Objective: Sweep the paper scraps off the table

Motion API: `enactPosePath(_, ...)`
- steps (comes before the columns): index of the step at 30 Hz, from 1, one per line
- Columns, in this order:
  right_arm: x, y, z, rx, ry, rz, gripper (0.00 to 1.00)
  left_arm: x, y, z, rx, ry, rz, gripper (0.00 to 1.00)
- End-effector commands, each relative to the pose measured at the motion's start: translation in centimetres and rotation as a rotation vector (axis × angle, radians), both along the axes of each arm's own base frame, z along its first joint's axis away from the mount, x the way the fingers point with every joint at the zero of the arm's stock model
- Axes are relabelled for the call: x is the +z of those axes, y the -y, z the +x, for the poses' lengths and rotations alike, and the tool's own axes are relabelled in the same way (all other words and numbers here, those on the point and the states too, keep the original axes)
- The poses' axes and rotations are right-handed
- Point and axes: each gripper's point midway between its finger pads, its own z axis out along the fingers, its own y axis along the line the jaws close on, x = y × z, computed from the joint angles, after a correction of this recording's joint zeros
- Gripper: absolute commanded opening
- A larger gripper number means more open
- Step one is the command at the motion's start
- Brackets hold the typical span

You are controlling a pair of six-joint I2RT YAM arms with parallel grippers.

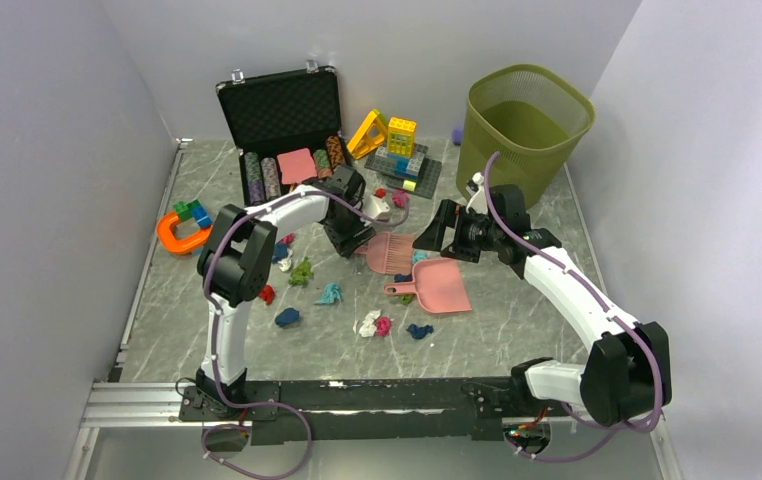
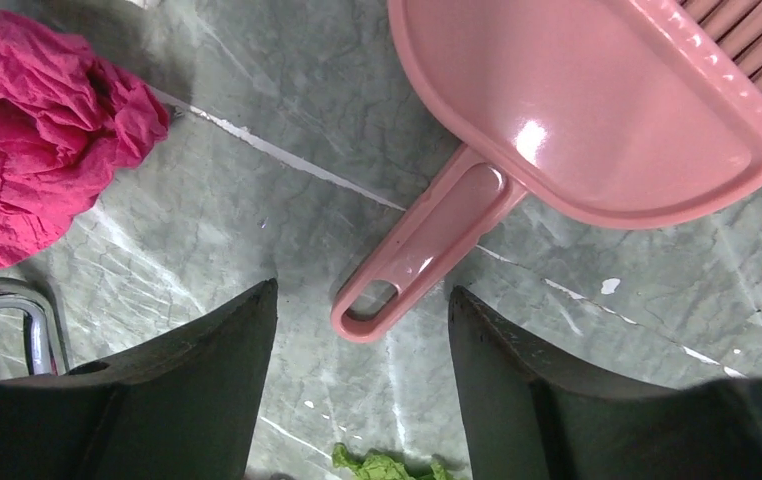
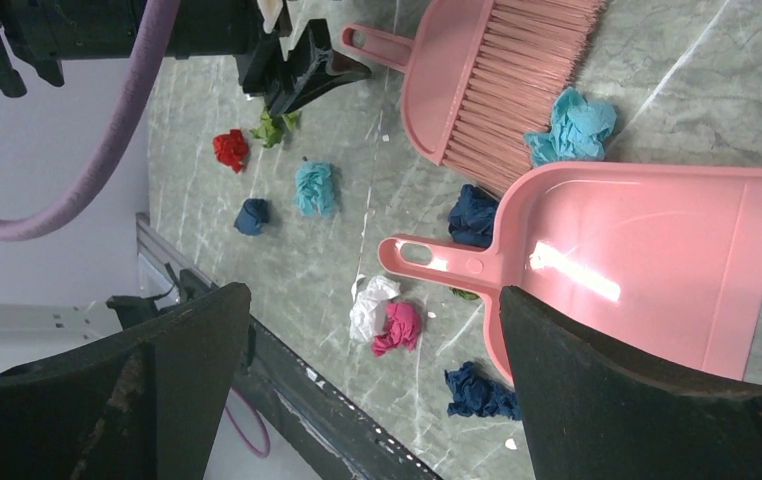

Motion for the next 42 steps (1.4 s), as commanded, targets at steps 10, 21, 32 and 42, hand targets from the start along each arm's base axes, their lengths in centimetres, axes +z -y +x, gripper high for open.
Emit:
enactPosePath(10, 1.3, -0.2, -0.1, -0.017, 0.044, 0.051, 1.0, -2.6, 1.7, -2.6, -0.046, -0.017, 0.092, 0.27)
enactPosePath(21, 0.7, 0.0, -0.4, -0.017, 0.041, 0.043, 1.0, -0.7, -0.1, -5.3, 0.121, -0.071, 0.065, 0.09)
enactPosePath(32, -1.5, -0.7, 1.9, -0.001, -0.003, 0.033, 1.0, 1.6, 1.5, -8.0, 0.269, -0.109, -0.152, 0.06)
enactPosePath(42, -1.9, -2.0, 2.9, 0.018, -0.045, 0.095, 1.0, 2.1, 0.2, -7.4, 0.342, -0.046, -0.126, 0.27)
